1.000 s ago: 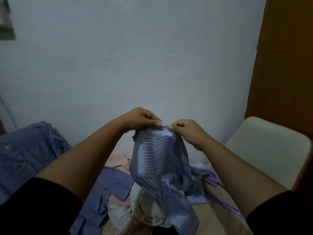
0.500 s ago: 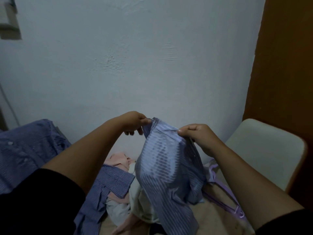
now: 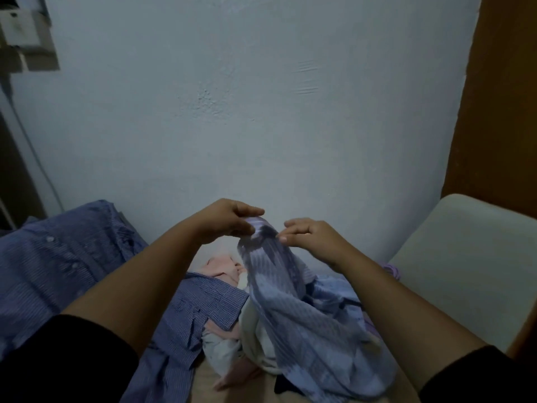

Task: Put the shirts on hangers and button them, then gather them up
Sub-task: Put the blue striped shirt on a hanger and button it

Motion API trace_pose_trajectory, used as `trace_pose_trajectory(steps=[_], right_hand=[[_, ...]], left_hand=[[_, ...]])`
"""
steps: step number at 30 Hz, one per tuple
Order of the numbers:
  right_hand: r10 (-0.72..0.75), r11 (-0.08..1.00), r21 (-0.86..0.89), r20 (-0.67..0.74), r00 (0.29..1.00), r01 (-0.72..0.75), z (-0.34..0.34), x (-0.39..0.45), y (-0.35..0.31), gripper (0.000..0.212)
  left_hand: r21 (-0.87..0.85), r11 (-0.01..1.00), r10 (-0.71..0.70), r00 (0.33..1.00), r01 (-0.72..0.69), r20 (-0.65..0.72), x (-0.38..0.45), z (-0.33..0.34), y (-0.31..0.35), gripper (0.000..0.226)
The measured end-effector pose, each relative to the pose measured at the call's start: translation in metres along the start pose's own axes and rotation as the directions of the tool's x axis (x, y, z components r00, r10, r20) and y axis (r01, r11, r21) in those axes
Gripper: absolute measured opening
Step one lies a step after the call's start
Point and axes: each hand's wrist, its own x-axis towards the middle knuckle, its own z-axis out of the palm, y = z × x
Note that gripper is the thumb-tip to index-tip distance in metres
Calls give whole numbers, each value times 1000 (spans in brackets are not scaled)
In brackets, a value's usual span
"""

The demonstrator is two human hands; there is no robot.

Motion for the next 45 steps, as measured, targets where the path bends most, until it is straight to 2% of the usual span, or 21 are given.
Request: trace_pose_trajectory(steps=[3, 6, 10, 11, 13, 14, 16, 19, 23, 26, 31, 36, 42, 45], right_hand=[[1, 999, -34, 62, 998, 1, -1, 15, -11, 11], [7, 997, -83, 195, 981, 9, 5, 28, -17, 14], [35, 998, -59, 322, 946, -17, 21, 38, -20, 14], [36, 999, -48, 337, 941, -21, 25, 39, -22, 13], [12, 999, -41, 362, 932, 3, 28, 42, -30, 15], [0, 999, -49, 371, 929, 19, 29, 44, -33, 17], [-3, 995, -91, 387, 922, 42, 29, 46, -39, 24], [31, 978, -199, 422, 906, 59, 31, 45, -43, 38], [89, 926, -365, 457, 885, 95, 33, 41, -41, 45], [113, 881, -465, 388, 915, 89, 23, 36, -36, 47], [40, 951, -306, 227, 973, 32, -11, 22, -33, 53], [38, 987, -158, 172, 984, -11, -65, 5, -53, 41], [-48, 959, -275, 77, 996, 68, -119, -22, -115, 40], [-86, 923, -370, 63, 994, 103, -135, -40, -153, 32]], left_hand=[[3, 1000, -17, 997, 17, 82, -12, -13, 13, 45], [20, 1000, -20, 998, 19, 68, -27, -27, 28, 48], [-48, 999, -7, 1000, 6, -18, -47, -53, 42, 56], [-57, 998, -3, 999, 0, -49, -53, -62, 46, 48], [-53, 998, 10, 996, -14, -90, -68, -78, 55, 12], [-48, 998, 26, 994, -32, -107, -74, -88, 57, 20], [1, 998, 63, 983, -64, -171, -81, -106, 60, 14], [46, 994, 103, 960, -94, -261, -91, -128, 70, 35], [105, 989, 131, 944, -103, -303, -101, -133, 76, 27], [91, 990, 134, 934, -110, -331, -102, -127, 70, 22], [114, 985, 161, 928, -130, -335, -95, -123, 58, 33], [177, 964, 251, 904, -200, -346, -92, -121, 67, 30], [171, 933, 358, 856, -315, -373, -93, -112, 98, 33], [261, 899, 430, 824, -352, -369, -100, -112, 119, 34]])
